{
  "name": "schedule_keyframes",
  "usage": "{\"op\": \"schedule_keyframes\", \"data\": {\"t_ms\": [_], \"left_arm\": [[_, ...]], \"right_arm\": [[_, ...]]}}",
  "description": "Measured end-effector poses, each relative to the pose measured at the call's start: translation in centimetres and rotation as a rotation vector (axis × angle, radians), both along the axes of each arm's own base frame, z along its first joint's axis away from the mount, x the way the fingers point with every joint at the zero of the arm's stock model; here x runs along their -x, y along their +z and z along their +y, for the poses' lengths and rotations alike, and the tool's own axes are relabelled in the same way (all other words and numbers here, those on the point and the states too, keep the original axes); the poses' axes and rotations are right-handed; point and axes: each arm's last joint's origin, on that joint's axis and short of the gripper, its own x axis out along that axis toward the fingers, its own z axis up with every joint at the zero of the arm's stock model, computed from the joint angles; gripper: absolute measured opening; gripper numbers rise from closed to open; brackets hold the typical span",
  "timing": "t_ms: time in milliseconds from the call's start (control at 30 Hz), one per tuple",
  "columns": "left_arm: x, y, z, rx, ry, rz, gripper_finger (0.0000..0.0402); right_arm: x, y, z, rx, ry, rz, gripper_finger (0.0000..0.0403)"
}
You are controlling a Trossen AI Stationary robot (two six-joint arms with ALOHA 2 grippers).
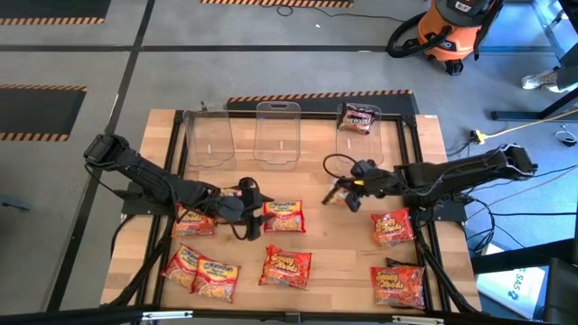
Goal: Sort Maruchan noodles
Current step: Put the black noodle pack into the right transparent bin
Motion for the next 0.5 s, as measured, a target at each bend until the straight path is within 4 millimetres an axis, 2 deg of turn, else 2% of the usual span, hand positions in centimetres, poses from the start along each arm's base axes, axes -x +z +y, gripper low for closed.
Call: {"op": "schedule_keyframes", "data": {"t_ms": [200, 500], "left_arm": [[-0.8, 0.1, 0.8, 0.031, 0.065, -0.059, 0.025], [-3.8, -2.5, 2.9, 0.138, 0.177, -0.12, 0.0274]], "right_arm": [[-2.1, -0.6, 0.2, 0.06, 0.04, -0.054, 0.0], [-4.2, -1.7, 0.4, 0.118, 0.087, -0.088, 0.0]]}}
